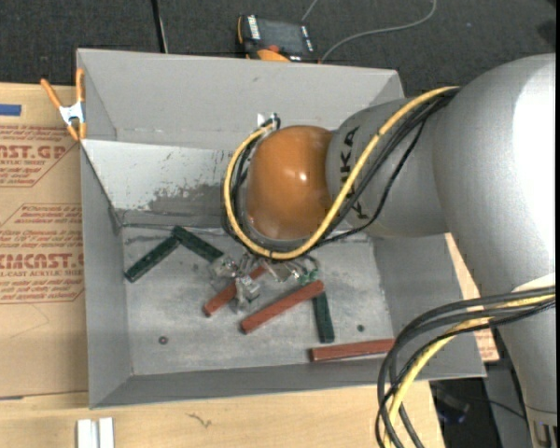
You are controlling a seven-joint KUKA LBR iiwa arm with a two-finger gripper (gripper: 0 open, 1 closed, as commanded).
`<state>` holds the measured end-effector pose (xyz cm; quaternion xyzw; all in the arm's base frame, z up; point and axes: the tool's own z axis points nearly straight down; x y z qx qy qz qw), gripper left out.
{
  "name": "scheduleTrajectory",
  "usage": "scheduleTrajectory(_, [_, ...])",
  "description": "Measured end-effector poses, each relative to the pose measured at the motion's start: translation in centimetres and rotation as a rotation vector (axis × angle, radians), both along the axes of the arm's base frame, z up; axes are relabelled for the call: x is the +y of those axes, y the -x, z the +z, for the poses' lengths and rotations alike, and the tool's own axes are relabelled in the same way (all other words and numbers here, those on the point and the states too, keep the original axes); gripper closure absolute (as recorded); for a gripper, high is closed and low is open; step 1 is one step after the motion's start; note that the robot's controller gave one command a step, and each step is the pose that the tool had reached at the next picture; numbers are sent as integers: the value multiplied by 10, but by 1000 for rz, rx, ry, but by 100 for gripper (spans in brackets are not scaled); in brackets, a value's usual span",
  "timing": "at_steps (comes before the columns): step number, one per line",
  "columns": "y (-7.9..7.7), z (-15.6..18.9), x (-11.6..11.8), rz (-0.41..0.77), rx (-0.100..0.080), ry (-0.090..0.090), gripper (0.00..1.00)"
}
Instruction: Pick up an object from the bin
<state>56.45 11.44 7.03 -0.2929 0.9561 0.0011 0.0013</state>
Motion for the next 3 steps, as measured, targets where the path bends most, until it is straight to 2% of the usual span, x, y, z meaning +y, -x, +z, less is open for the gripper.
scheduleTrajectory(1, [0, 0, 0, 0, 1, 0, 0])
scheduleTrajectory(2, [0, 1, 0, 0, 0, 0, 100])
scheduleTrajectory(3, [-2, 148, 2, 8, -9, 0, 100])
